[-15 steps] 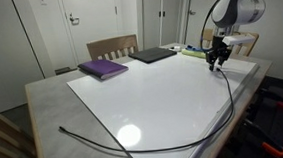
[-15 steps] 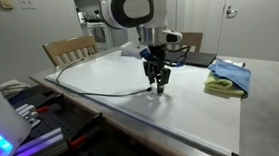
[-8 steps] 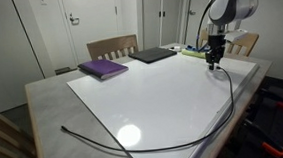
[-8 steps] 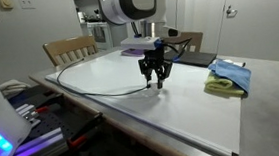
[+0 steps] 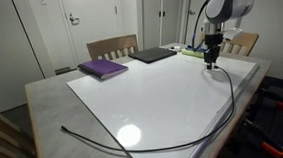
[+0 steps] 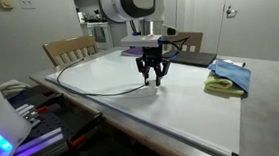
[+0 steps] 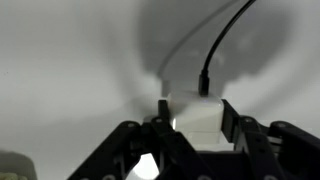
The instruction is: Form a circle with the charger on the table.
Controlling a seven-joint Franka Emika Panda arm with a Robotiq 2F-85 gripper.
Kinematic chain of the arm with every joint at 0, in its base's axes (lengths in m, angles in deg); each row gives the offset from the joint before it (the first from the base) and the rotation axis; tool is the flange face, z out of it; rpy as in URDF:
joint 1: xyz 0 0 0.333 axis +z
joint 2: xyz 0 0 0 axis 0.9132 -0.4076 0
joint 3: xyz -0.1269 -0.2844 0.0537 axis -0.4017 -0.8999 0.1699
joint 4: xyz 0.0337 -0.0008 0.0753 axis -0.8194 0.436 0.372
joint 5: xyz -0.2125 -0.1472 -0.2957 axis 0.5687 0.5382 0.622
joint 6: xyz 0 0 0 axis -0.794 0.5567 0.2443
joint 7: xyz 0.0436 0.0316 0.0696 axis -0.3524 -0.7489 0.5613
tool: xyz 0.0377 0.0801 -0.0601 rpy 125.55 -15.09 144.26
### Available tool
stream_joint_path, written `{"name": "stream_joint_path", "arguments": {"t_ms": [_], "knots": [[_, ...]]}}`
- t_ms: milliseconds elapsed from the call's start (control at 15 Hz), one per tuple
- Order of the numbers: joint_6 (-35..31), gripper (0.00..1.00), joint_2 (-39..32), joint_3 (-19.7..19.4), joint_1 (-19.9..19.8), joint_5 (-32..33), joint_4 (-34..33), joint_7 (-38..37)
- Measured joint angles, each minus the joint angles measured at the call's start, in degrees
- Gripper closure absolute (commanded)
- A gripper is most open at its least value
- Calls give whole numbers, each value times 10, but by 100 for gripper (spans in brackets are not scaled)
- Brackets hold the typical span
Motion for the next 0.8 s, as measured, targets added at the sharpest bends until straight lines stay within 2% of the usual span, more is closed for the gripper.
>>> {"name": "stream_joint_path", "arguments": {"t_ms": [467, 800], "knots": [[-3, 74, 1, 31, 24, 56, -21, 84], [-4, 74, 1, 79, 23, 49, -38, 202]]}}
